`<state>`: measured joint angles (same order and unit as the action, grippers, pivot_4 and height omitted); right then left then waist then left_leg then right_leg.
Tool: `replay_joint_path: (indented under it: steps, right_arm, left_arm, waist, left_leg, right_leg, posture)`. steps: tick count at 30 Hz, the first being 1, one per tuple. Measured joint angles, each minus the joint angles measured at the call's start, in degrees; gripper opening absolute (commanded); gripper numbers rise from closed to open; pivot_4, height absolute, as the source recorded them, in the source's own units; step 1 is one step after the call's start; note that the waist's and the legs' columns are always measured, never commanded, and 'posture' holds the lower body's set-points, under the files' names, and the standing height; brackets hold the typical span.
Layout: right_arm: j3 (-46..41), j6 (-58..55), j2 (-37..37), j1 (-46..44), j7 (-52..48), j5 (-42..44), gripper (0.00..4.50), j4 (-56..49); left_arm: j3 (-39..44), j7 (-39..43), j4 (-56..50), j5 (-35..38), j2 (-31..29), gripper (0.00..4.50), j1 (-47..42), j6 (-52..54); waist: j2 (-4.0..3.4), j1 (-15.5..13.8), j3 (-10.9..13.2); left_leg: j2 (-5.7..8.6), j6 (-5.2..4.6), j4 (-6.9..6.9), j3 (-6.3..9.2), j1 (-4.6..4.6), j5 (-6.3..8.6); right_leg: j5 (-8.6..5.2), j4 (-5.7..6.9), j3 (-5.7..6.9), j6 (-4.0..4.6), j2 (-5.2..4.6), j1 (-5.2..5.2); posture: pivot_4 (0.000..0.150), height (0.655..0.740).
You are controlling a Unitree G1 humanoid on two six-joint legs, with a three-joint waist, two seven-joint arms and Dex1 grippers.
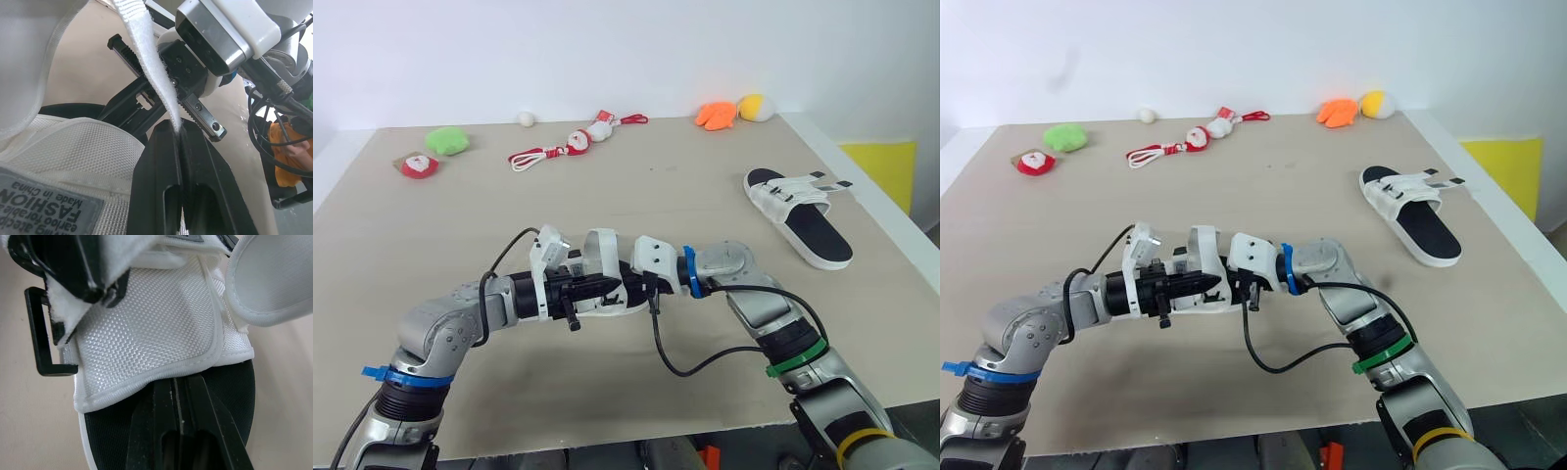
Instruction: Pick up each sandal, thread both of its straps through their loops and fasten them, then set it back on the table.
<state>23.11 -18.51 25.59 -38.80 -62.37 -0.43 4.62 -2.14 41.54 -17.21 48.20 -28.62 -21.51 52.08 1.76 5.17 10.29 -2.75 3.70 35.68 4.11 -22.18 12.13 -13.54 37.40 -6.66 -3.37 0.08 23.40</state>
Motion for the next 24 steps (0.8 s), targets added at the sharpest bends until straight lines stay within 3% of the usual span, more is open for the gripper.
replay_joint_path:
  steps: [17,24]
  right_arm:
    - [-0.08,-0.33,-0.01,0.0,0.04,-0.05,0.0,-0.03]
    - [0.03,-0.35,-0.34,-0.05,0.04,-0.05,0.0,0.0]
  left_arm:
    - [0.99,-2.93,-1.95,0.81,3.68,0.05,1.88,1.23]
    - [-2.65,-0.73,-5.02,-2.7,0.36,0.05,3.72,-1.49]
  waist:
    - [0.0,-0.17,0.0]
    - [0.0,-0.13,-0.02]
  left_leg:
    - [0.01,0.0,0.02,0.0,0.0,0.0]
    - [0.01,0.01,-0.04,0.0,0.06,0.01]
  right_leg:
    - [0.0,-0.03,0.0,0.0,-0.02,-0.03]
    - [-0.01,-0.04,0.0,0.02,-0.01,-0.03]
  posture:
    - [0.15,0.74]
    - [0.15,0.74]
